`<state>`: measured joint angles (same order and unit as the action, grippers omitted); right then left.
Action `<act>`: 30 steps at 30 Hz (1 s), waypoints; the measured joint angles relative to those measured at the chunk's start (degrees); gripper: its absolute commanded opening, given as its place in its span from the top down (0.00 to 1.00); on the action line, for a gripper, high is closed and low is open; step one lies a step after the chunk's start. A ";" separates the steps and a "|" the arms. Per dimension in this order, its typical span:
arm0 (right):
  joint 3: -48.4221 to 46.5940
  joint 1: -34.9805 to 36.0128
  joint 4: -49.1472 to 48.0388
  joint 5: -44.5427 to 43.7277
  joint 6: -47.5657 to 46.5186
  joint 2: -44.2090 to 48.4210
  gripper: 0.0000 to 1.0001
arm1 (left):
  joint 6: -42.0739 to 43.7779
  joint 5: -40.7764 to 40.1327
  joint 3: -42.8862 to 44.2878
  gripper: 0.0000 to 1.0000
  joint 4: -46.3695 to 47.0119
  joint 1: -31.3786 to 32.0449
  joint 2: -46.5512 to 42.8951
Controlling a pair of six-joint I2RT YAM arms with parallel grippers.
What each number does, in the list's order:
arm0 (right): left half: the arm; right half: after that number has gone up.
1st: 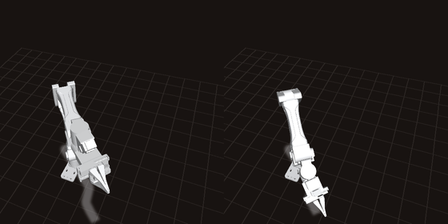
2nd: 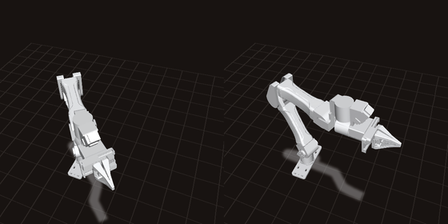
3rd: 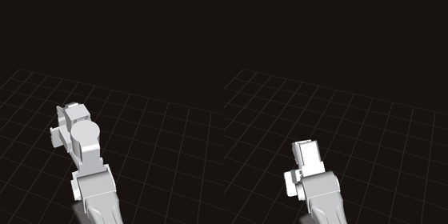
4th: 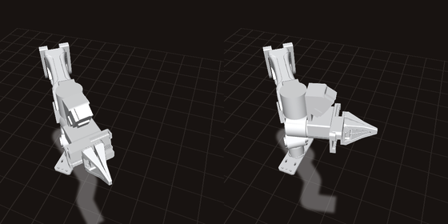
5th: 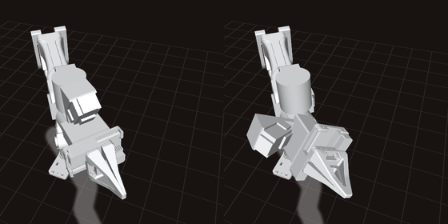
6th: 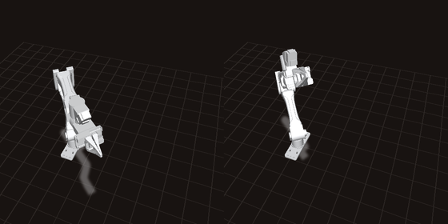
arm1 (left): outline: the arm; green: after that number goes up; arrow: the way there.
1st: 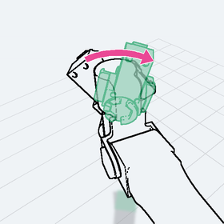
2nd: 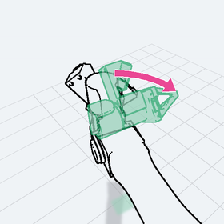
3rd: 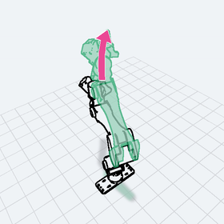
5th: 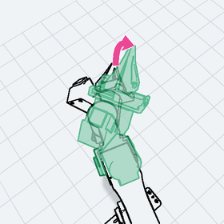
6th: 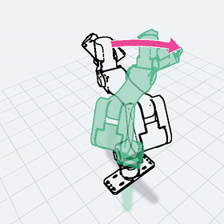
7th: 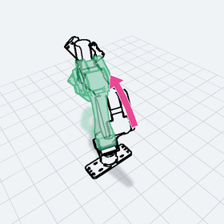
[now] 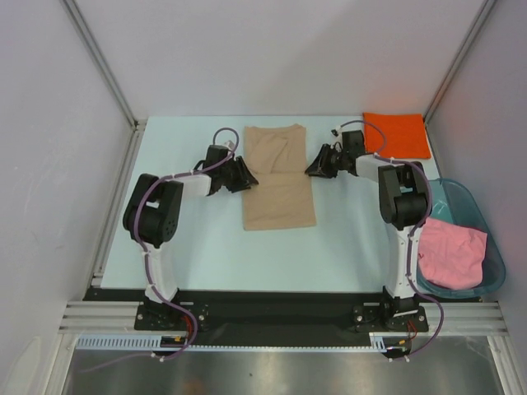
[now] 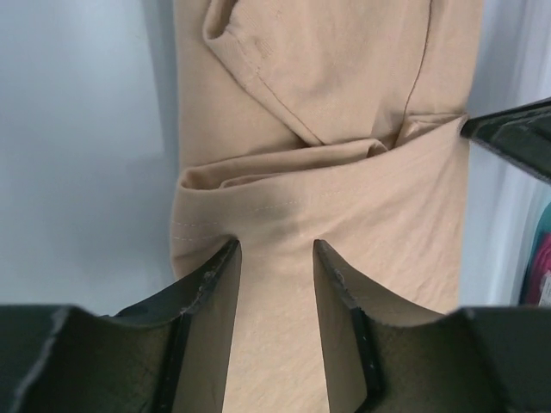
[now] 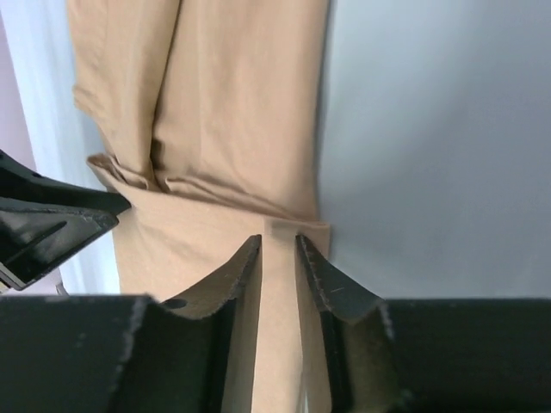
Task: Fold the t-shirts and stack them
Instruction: Fold the tshirt
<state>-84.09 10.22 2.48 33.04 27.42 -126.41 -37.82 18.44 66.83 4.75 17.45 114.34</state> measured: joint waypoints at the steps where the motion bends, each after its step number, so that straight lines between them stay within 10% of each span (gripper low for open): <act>1: -0.39 -0.52 0.07 0.22 -0.04 -0.13 0.65 | 0.20 0.04 -0.02 0.54 -0.07 -0.15 -0.07; 8: 4.76 -2.75 4.90 -7.85 -0.96 7.21 0.40 | 0.85 -2.25 -9.14 0.35 -2.23 -0.61 -12.63; 19: 46.05 1.75 -1.62 -16.17 15.91 50.90 0.32 | -19.58 -16.61 -44.15 0.33 5.03 12.83 -53.35; 30: 66.29 17.79 -17.70 -34.03 37.62 56.52 0.30 | -45.27 -31.63 -53.33 0.31 10.01 23.17 -48.28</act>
<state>-17.80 28.01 -15.22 -0.99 65.04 -69.89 -83.09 -13.19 13.50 14.76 40.62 66.06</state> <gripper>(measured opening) 0.699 0.714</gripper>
